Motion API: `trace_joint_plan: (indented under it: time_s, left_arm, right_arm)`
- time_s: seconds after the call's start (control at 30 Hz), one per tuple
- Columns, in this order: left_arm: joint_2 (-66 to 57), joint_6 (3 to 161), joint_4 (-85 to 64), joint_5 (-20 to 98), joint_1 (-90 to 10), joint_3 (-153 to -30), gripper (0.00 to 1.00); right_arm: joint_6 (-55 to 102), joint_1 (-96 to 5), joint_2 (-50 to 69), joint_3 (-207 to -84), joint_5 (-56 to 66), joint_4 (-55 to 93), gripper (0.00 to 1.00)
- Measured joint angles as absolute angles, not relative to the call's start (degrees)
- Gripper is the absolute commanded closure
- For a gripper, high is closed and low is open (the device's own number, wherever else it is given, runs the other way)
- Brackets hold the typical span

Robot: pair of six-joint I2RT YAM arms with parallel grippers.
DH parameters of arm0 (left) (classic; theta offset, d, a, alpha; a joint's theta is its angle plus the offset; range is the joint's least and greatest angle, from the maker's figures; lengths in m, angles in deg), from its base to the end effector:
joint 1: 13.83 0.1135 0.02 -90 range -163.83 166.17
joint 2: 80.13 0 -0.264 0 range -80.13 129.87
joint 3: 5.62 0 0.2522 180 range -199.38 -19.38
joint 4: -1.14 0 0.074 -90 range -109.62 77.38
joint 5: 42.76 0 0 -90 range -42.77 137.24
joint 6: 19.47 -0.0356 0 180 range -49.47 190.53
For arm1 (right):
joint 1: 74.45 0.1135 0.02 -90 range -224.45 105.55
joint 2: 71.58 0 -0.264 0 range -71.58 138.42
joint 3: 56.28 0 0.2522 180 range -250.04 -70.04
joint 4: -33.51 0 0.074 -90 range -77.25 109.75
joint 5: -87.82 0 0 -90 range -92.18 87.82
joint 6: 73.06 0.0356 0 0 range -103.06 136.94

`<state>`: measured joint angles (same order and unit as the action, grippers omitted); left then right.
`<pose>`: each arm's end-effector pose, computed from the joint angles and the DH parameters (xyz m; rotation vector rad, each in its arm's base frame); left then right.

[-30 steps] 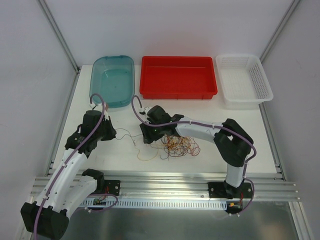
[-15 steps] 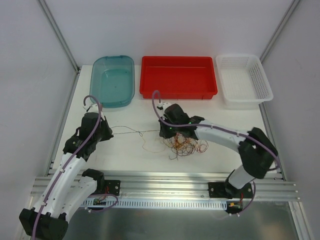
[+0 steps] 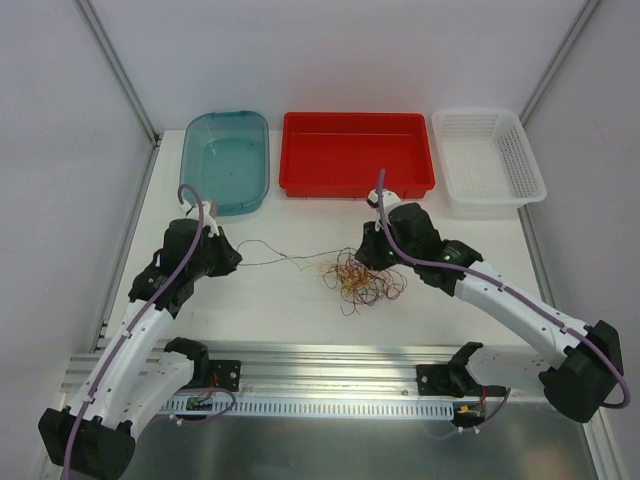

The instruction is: Untangle the cables

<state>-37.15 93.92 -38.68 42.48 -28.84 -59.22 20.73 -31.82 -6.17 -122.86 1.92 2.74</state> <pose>0.1637 -0.0470 0.2865 -0.1031 2.1140 -0.4913 0.1877 0.1763 0.3046 -0.7521 1.9995 0.5601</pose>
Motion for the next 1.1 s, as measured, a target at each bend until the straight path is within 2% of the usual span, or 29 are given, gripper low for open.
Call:
trace_joint_plan:
  time_s: [0.03,0.13,0.17,0.63,1.1]
  left_arm:
    - [-36.6,93.4,-38.9,41.7,-28.3,-59.0,1.0]
    - [-34.1,91.5,-39.5,39.2,-27.2,-58.4,1.0]
    - [-33.8,91.1,-39.6,38.4,-27.2,-58.2,1.0]
    - [-33.6,89.3,-39.8,33.8,-27.2,-58.0,1.0]
    - [-33.6,89.3,-39.8,32.6,-27.2,-58.0,1.0]
  right_arm:
    - [20.7,-31.8,-5.9,-122.4,0.7,1.8,0.62]
    - [20.5,-30.4,-3.6,-121.9,-2.6,0.0,0.48]
    - [20.4,-29.1,-2.6,-121.9,-3.5,-0.3,0.46]
    - [19.8,-10.6,9.7,-131.8,-8.2,4.2,0.44]
    - [21.9,-8.0,28.5,-135.4,-7.6,15.7,0.46]
